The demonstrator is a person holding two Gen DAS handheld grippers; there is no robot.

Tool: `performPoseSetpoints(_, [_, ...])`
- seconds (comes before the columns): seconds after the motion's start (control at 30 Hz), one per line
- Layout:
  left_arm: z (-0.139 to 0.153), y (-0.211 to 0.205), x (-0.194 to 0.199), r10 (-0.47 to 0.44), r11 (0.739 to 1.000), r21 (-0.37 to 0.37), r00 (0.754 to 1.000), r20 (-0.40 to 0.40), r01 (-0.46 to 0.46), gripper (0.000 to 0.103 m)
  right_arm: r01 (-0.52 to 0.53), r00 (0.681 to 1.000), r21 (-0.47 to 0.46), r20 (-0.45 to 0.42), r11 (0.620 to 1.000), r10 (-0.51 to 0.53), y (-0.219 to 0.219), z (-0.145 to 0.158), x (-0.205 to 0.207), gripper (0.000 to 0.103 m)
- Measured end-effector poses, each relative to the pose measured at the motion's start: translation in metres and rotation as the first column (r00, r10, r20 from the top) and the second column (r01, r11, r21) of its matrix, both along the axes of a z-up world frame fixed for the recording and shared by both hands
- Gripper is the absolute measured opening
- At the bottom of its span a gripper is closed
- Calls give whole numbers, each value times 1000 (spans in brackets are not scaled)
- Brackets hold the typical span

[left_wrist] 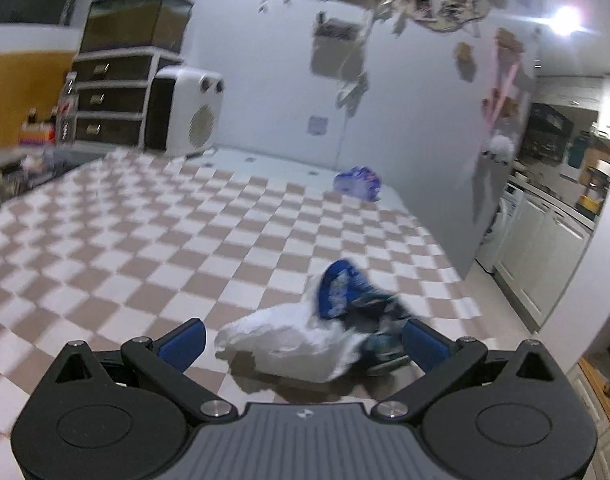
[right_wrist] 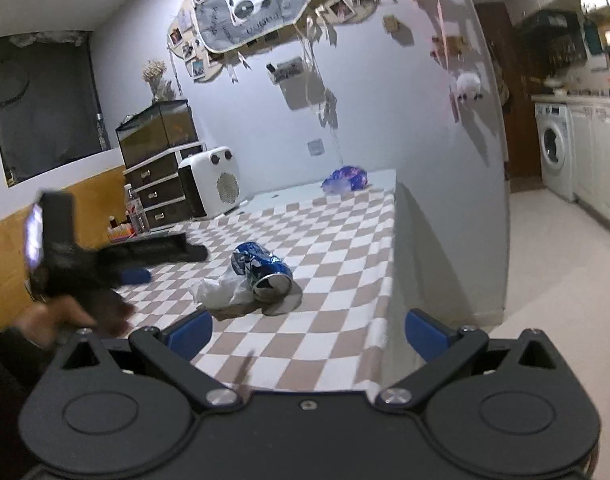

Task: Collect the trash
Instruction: 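Close the left tool on the white tissue while the right tool grasps the blue Pepsi can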

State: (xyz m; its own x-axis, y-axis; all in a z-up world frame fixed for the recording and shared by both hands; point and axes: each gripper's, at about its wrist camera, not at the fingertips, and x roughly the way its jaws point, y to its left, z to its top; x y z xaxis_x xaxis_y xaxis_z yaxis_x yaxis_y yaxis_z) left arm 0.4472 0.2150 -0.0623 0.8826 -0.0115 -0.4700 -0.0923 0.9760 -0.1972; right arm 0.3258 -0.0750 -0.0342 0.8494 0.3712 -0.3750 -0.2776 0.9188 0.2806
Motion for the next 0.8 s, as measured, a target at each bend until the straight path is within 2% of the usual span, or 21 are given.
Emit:
performPoseSetpoints(0.13, [-26, 9, 11, -8, 999, -46, 1000, -14, 8, 103, -16, 1000, 4, -5, 1000, 16, 12, 6, 28, 103])
performPoseSetpoints(0.17, [-27, 10, 15, -20, 999, -42, 999, -36, 19, 103, -20, 1000, 4, -5, 1000, 20, 16, 8, 35, 103])
performPoseSetpoints(0.23, [-26, 9, 13, -43, 999, -16, 999, 8, 43, 103, -49, 999, 14, 8, 999, 49, 28, 13, 54, 103])
performPoseSetpoints(0.33, [-26, 5, 16, -66, 998, 7, 997, 27, 66, 103, -59, 998, 16, 12, 998, 59, 52, 14, 81, 103])
performPoseSetpoints(0.43, [-28, 7, 20, -96, 995, -27, 995, 13, 97, 102, -48, 999, -33, 8, 998, 49, 83, 5, 112, 101])
performPoseSetpoints(0.53, [-31, 14, 24, -101, 992, -76, 995, 4, 101, 96, -51, 999, -105, -1, 993, 51, 109, -6, 136, 90])
performPoseSetpoints(0.67, [-39, 28, 31, -87, 982, -174, 995, -42, 78, 85, -57, 998, -193, -9, 979, 57, 133, -16, 162, 88])
performPoseSetpoints(0.73, [-40, 28, 31, -86, 981, -180, 995, -41, 77, 84, -61, 998, -204, -34, 977, 56, 138, -19, 174, 82])
performPoseSetpoints(0.8, [-39, 25, 31, -98, 982, -164, 994, -40, 90, 76, -76, 995, -199, -80, 977, 61, 144, -21, 187, 78])
